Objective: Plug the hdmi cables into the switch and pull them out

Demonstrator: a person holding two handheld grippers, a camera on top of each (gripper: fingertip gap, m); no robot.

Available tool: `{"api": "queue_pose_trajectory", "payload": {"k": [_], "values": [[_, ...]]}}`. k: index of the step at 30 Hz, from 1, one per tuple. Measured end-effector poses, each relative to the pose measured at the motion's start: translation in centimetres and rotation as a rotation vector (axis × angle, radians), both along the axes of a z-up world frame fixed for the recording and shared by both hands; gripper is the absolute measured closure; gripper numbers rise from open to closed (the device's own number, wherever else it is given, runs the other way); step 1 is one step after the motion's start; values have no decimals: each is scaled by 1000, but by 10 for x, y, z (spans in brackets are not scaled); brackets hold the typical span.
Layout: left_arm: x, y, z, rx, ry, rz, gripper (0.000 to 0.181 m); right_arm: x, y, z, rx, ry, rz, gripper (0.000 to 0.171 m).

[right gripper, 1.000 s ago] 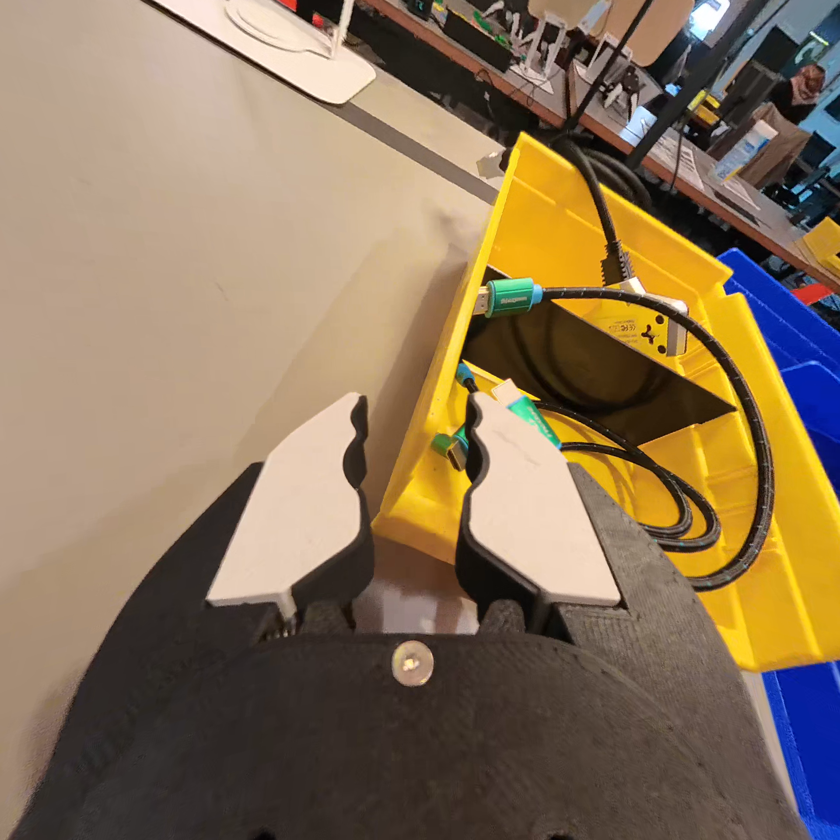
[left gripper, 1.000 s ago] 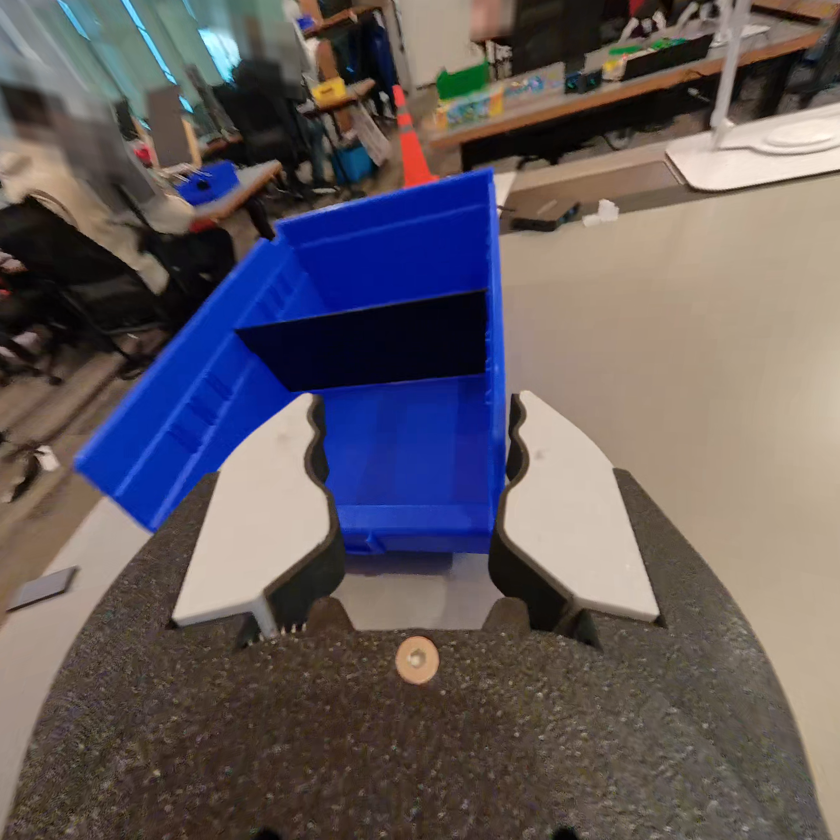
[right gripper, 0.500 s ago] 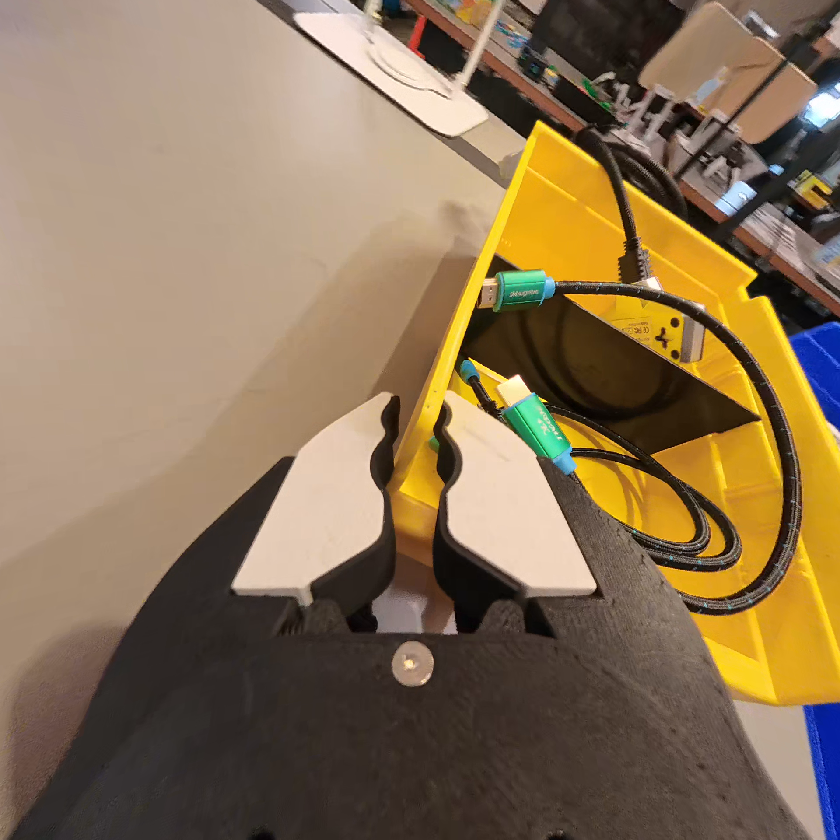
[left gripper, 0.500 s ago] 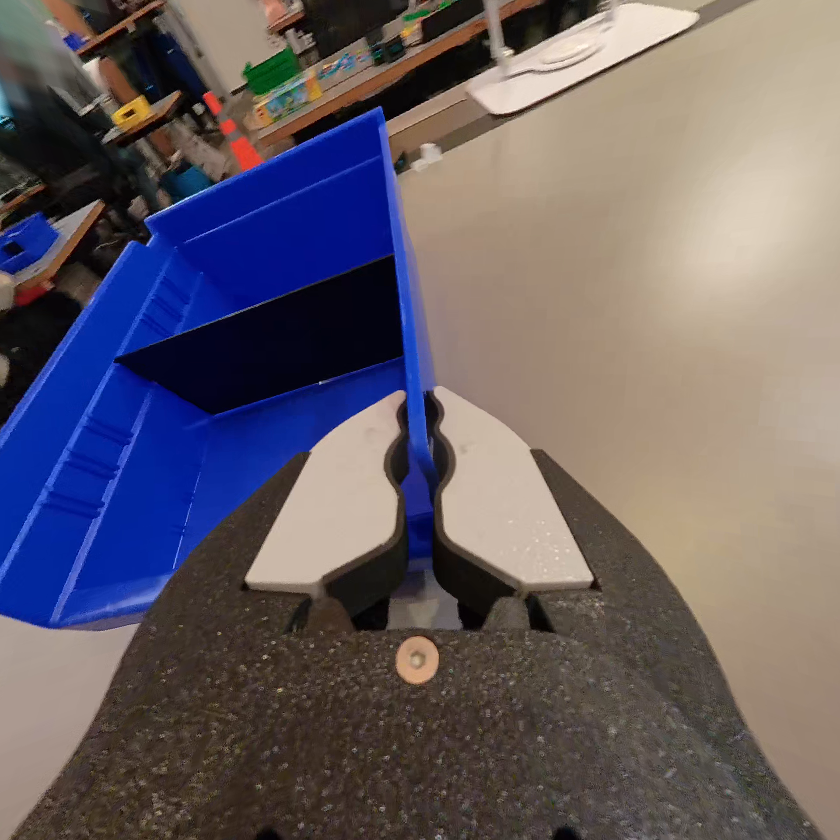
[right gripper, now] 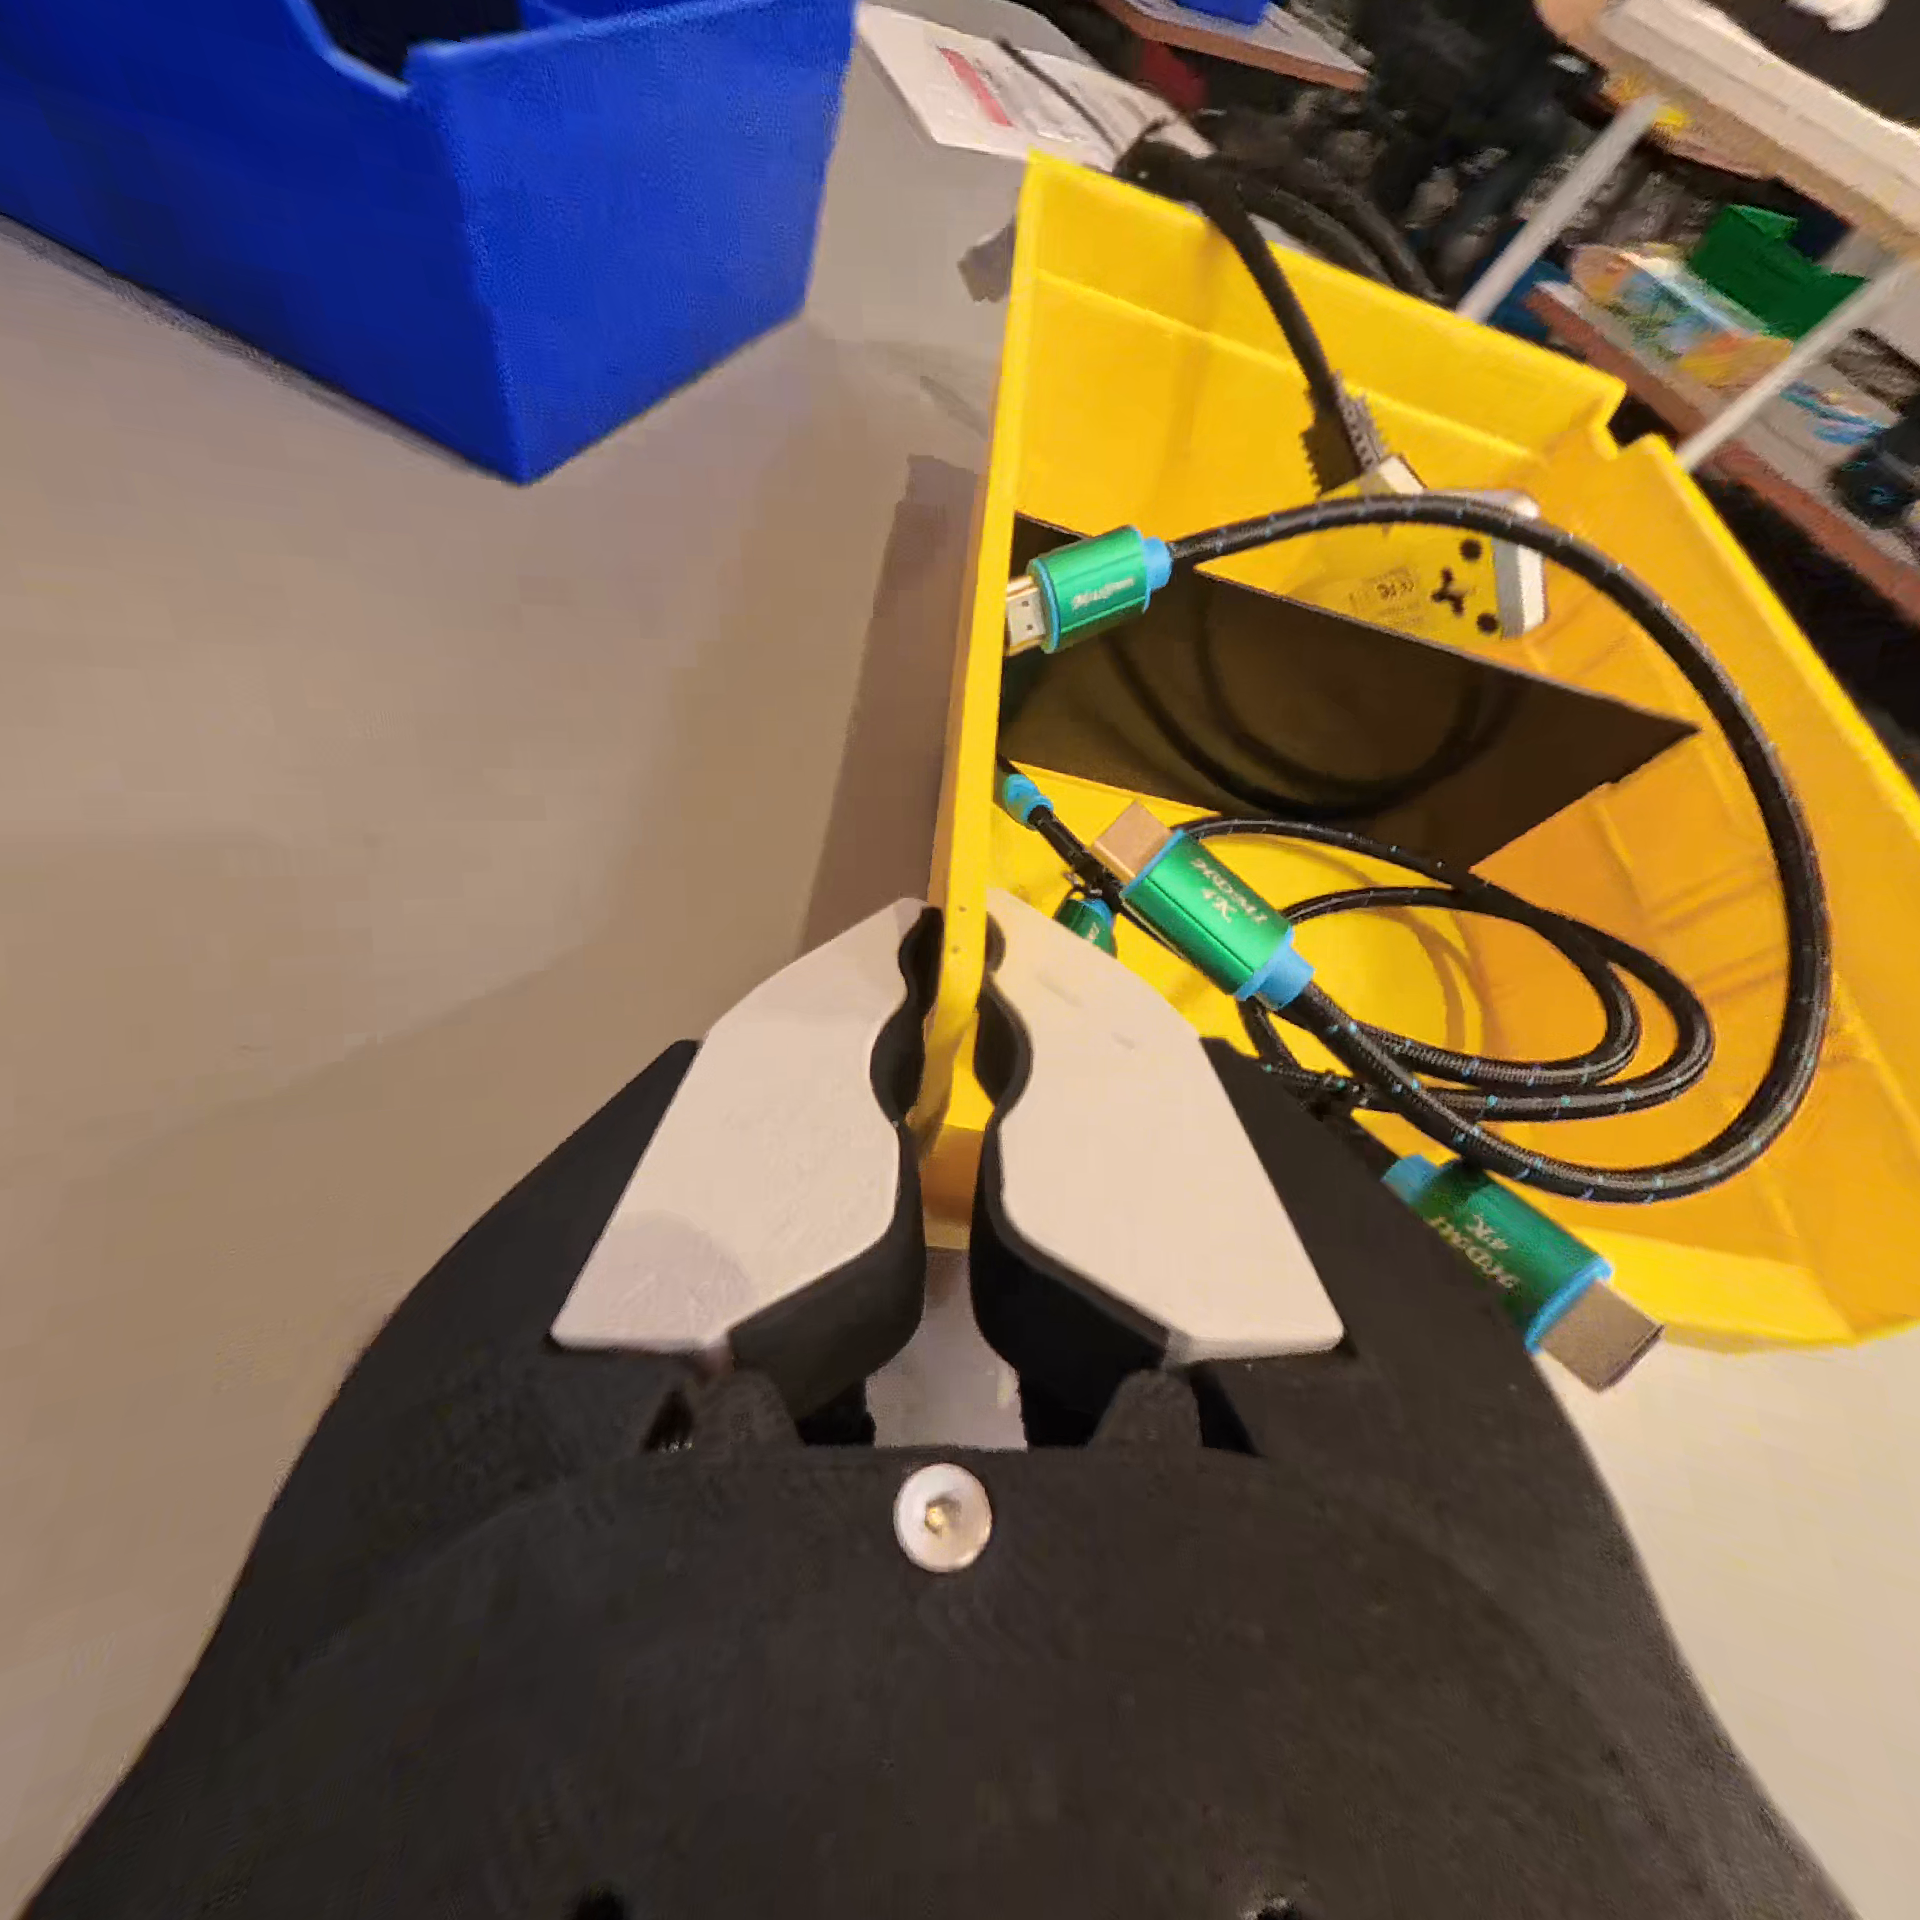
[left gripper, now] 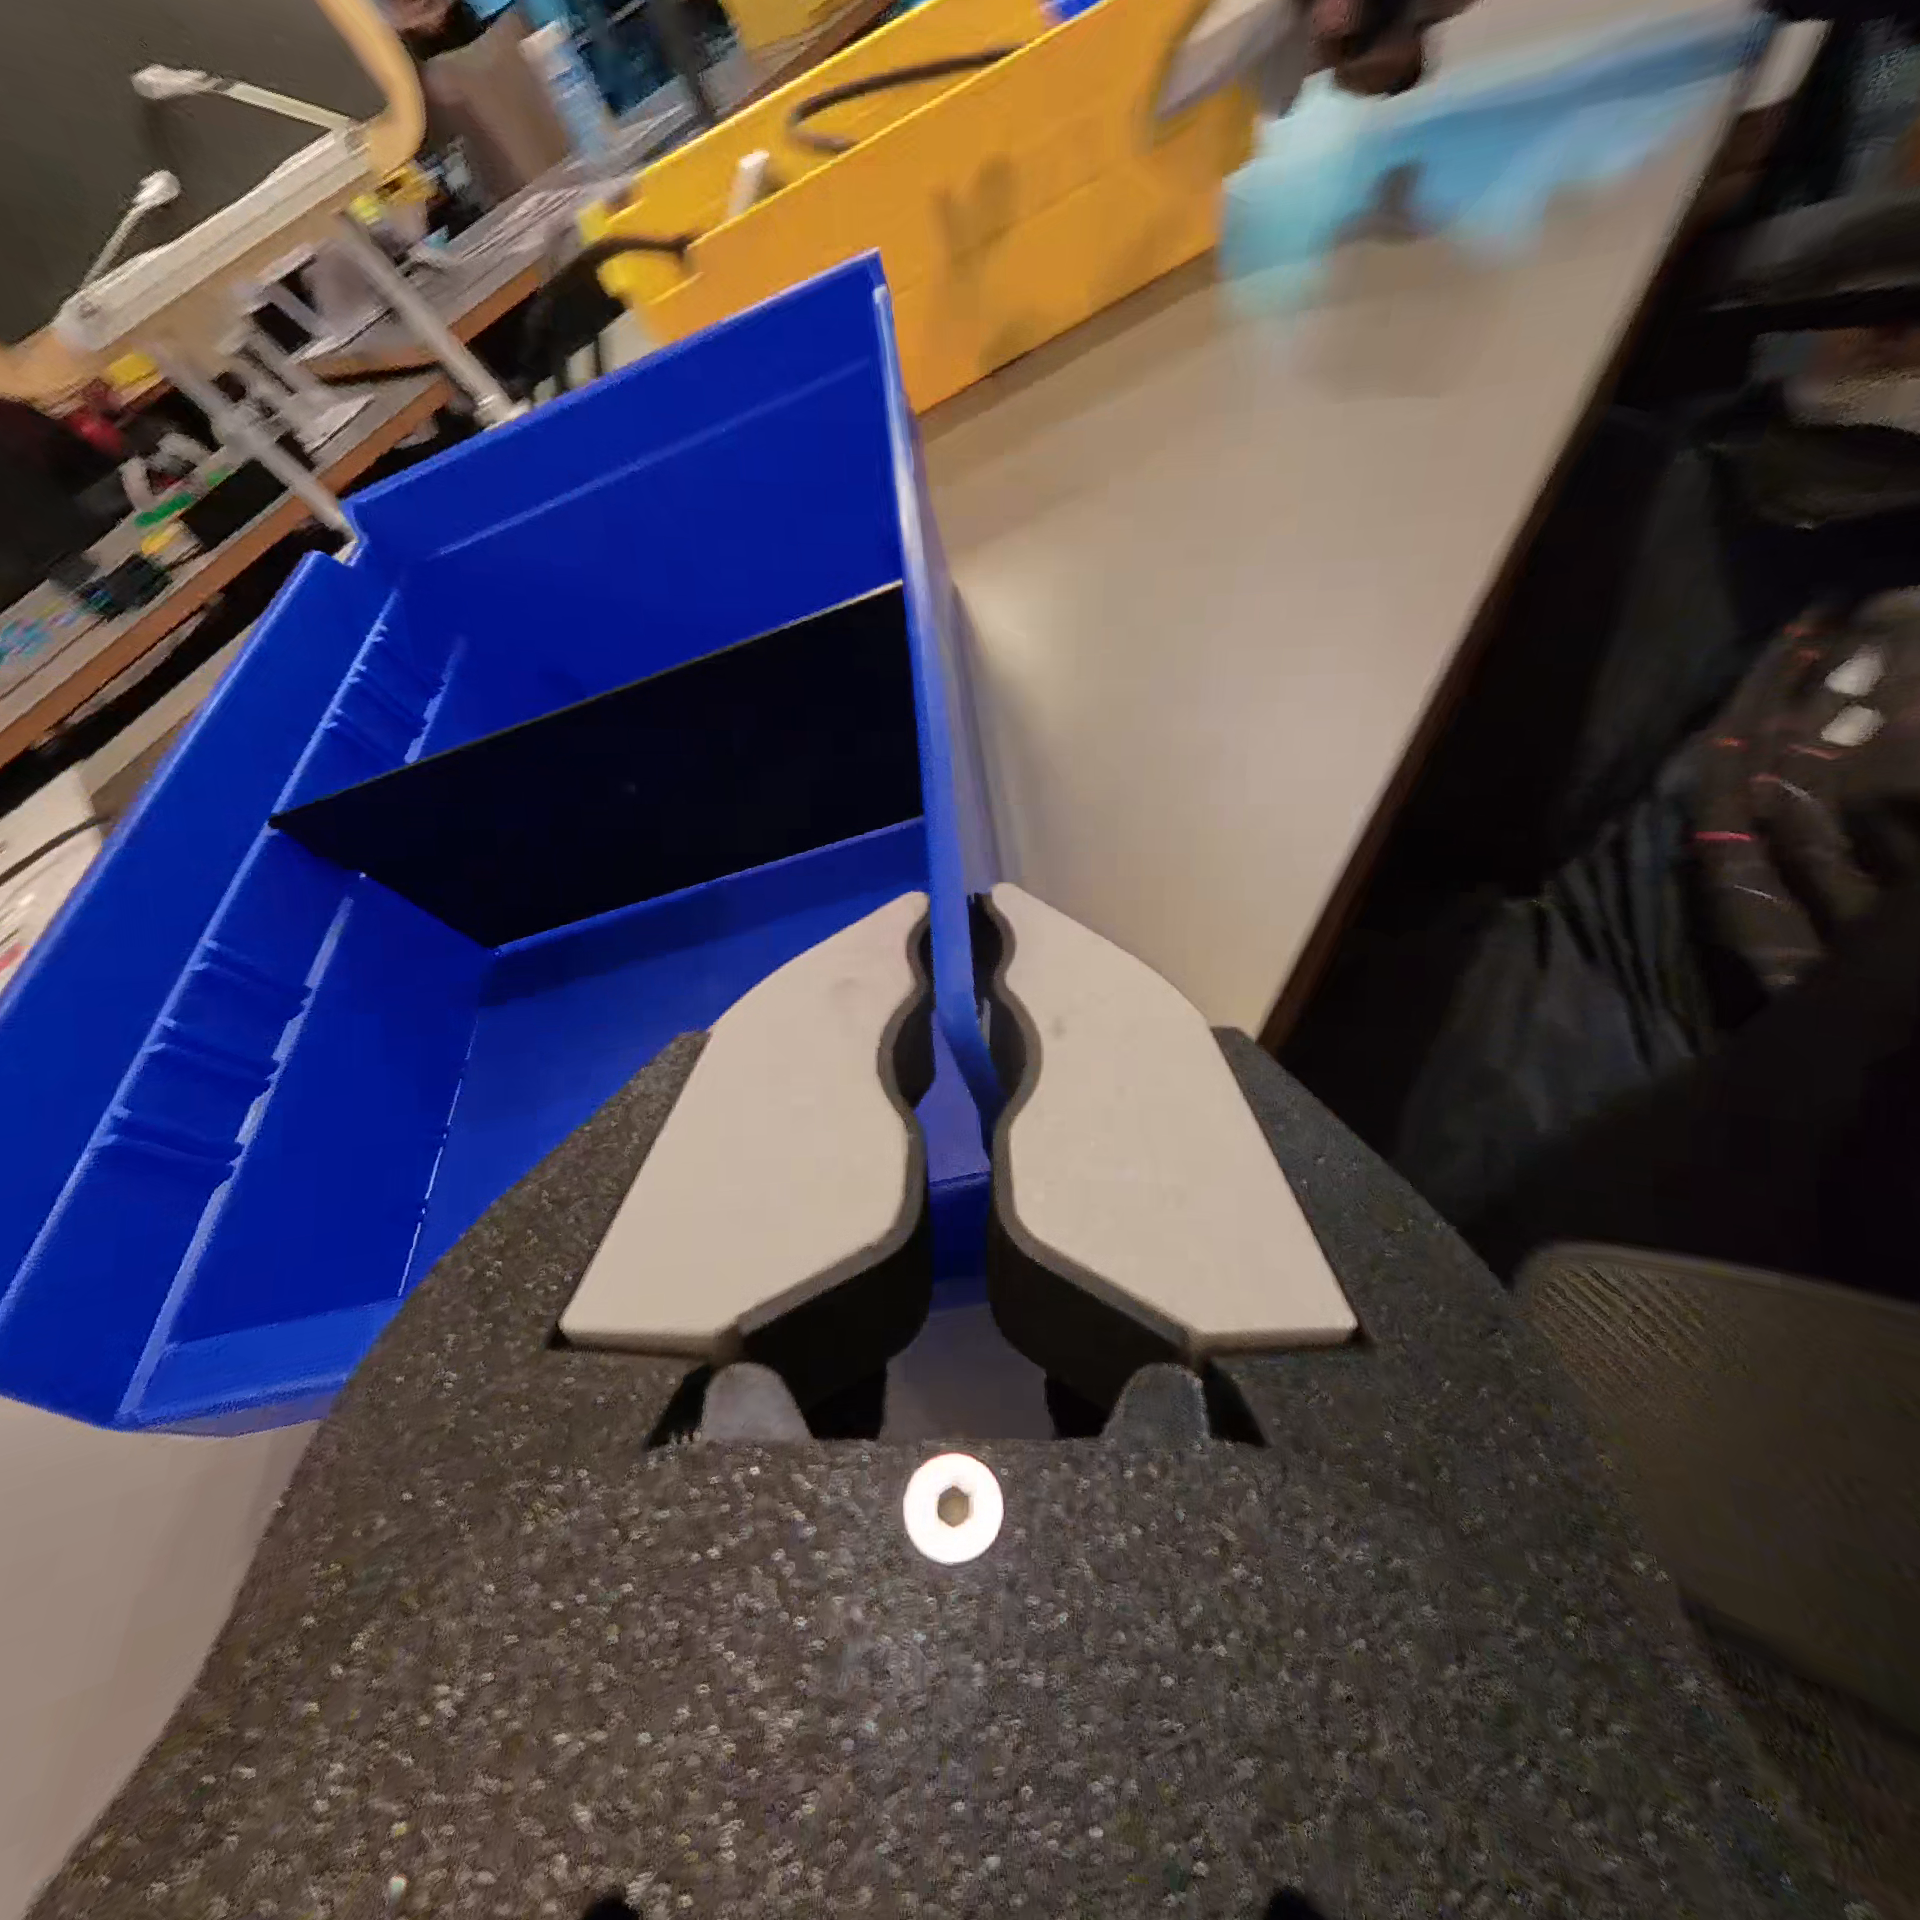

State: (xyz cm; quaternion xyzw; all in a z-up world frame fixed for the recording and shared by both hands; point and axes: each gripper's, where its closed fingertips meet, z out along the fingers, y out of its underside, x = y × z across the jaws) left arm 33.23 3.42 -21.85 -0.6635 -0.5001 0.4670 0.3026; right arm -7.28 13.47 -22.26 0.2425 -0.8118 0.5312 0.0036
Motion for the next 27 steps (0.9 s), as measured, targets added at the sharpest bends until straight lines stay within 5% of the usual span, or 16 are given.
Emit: {"api": "queue_pose_trajectory", "payload": {"k": [9, 27], "values": [[21, 53, 0, 49, -30, -384, 176, 8, -46, -1, 51, -54, 238, 167], [-60, 99, 0, 64, -55, -698, 176, 109, -152, -1, 96, -80, 483, 167]]}}
